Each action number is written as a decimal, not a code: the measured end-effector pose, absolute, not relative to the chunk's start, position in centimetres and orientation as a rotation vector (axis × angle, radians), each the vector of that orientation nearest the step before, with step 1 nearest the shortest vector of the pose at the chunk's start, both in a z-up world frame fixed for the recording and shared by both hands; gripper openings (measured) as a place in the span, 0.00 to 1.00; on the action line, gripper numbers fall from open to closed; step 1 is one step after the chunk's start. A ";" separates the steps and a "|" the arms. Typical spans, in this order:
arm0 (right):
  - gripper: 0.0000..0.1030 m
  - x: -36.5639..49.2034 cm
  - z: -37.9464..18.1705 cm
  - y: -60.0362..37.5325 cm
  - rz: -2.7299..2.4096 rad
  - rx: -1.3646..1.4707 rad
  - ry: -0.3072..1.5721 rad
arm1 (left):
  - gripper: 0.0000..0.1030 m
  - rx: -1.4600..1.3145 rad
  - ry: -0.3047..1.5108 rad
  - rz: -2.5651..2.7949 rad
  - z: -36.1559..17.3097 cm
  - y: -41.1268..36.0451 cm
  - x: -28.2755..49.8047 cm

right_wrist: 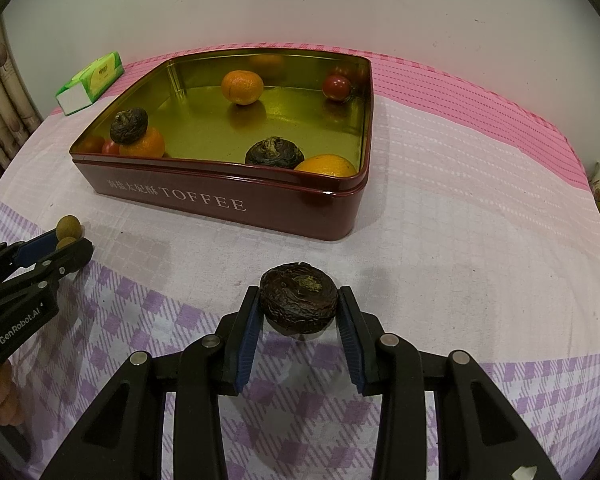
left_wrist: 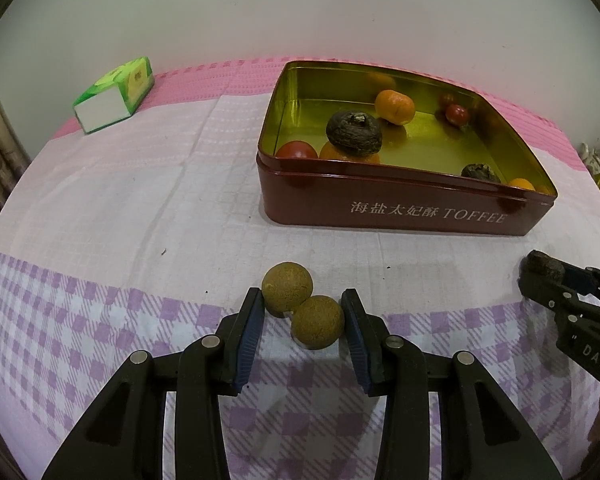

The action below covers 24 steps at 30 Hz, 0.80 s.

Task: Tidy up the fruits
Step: 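Close the left tool on both olive-brown fruits while the right tool holds the plum, then carry the olive-brown fruits and dried plum over the TOFFEE tin with both tools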

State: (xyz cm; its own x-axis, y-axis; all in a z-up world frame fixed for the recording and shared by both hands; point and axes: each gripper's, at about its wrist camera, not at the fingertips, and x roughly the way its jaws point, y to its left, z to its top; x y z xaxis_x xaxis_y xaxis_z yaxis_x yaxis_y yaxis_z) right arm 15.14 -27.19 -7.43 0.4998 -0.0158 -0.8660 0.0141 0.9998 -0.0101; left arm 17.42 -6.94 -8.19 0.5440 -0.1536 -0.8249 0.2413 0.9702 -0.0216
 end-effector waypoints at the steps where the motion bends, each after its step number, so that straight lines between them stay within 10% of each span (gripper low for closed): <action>1: 0.34 15.1 -7.4 -27.2 -0.018 -0.002 1.047 | 0.40 0.098 0.969 -0.234 -8.2 -6.9 17.5; 24: 0.33 14.6 -7.0 -27.4 -0.002 0.028 1.069 | 0.39 0.083 0.969 -0.247 -7.2 -7.4 16.9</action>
State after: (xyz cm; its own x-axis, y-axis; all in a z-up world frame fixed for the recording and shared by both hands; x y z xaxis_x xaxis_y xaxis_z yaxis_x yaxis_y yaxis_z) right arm 14.60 -27.39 -7.01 0.4807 0.0124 -0.8768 0.0151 0.9996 0.0224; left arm 16.88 -7.43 -7.24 0.5406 -0.1708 -0.8238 0.2451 0.9687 -0.0400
